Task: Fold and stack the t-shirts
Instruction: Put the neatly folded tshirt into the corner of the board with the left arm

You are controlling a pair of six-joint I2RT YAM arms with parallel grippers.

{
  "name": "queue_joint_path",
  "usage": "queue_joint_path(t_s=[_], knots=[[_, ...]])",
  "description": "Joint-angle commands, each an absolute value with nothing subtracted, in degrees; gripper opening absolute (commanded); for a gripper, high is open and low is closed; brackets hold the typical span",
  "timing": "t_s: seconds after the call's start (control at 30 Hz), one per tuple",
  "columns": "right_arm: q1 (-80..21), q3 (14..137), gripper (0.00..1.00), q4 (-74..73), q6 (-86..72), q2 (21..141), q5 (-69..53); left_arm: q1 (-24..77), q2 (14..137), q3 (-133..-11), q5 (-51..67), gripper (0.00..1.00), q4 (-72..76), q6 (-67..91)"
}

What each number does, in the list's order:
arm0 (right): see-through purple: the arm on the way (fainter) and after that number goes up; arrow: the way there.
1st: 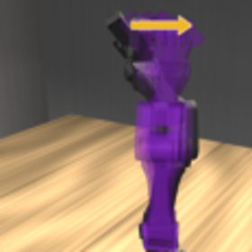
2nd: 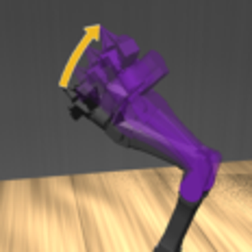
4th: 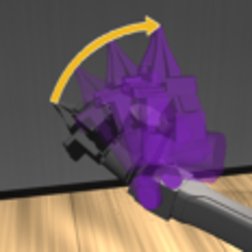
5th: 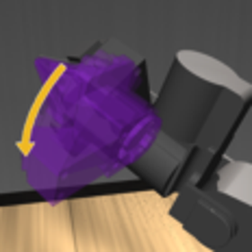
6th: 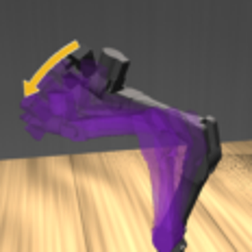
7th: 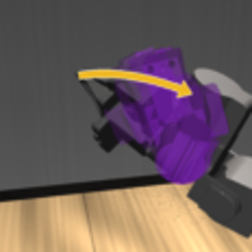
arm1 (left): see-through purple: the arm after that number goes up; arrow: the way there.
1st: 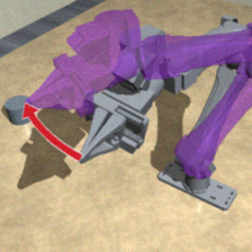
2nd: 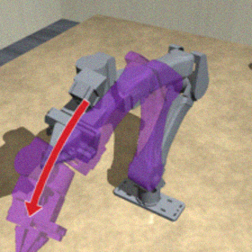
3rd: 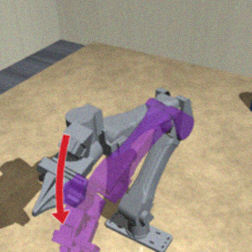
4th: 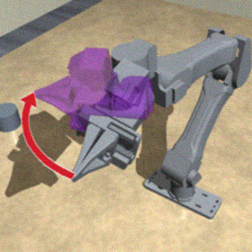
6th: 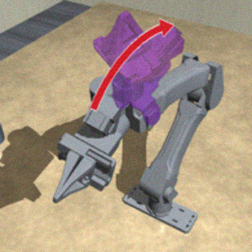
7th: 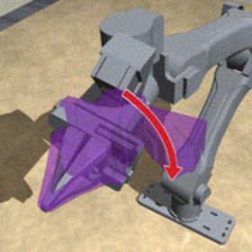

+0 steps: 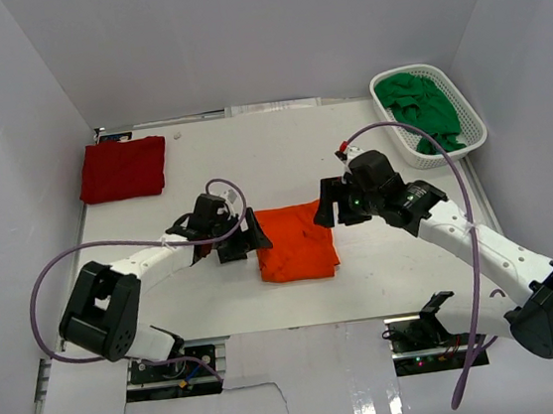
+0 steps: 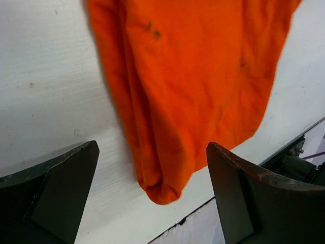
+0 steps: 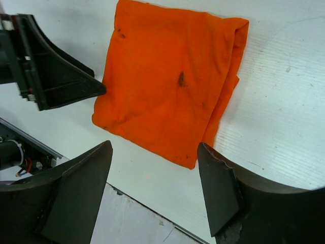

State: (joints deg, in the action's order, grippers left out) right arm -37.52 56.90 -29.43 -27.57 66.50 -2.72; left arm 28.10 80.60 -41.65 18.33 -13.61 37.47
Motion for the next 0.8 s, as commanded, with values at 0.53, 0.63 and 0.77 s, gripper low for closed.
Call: queue_joint_path(t_s=[0.53,0.63,0.77], knots=[[-35.86,56.78,0.74,-30.50,-27.25,60.65,-3.34,29.44,99.65,-39.81,17.85,0.52,-0.53,41.05],[-35.68,56.16,0.74,-29.97,-27.07,60.47,-3.60,30.06,106.23,-42.44,12.31,0.19,-0.44,39.38],[-35.42,56.16,0.73,-29.97,-26.98,60.65,-4.31,29.19,113.38,-48.94,10.46,0.00,-1.84,38.50]])
